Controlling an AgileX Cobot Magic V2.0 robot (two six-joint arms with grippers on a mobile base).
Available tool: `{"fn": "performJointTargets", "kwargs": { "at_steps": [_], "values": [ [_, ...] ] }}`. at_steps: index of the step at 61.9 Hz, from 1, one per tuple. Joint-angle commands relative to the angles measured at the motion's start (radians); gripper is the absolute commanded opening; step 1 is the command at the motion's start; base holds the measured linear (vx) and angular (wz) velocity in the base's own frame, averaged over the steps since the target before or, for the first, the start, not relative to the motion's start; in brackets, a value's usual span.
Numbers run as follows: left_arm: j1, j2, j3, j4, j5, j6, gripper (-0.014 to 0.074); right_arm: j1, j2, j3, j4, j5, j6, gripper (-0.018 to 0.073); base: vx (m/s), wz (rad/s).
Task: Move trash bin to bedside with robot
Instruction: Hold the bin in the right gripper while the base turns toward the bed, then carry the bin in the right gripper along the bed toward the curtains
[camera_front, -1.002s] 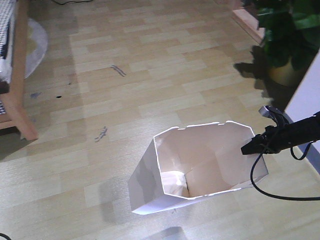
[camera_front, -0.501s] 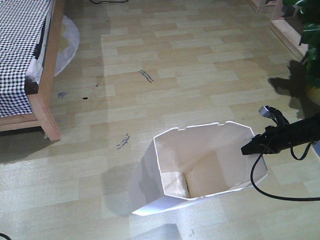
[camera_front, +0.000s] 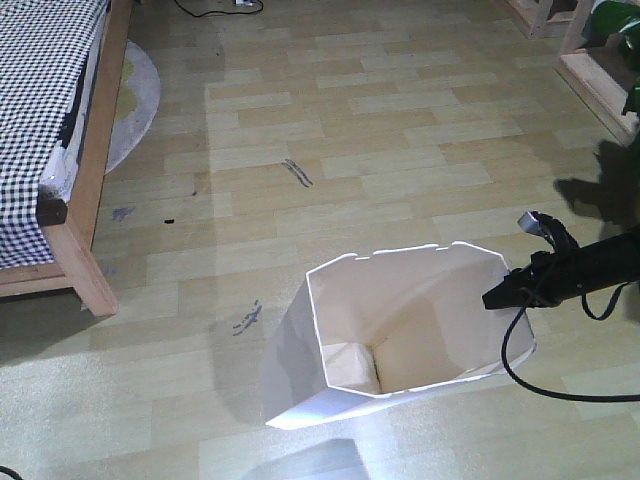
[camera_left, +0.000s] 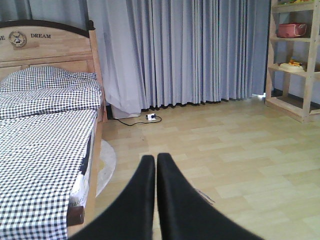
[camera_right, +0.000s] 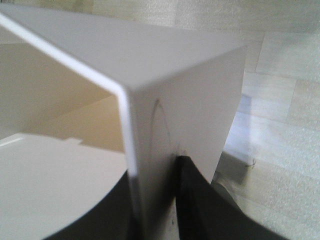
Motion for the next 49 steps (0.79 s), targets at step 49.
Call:
{"fn": "performJointTargets", "kwargs": {
  "at_steps": [49],
  "values": [
    [-0.006,-0.008,0.012,-0.009,-0.075,-0.014,-0.0006,-0.005,-0.079,-0.012,0.131,0.239,0.013,-0.0004,0.23,0.06]
  ]
}}
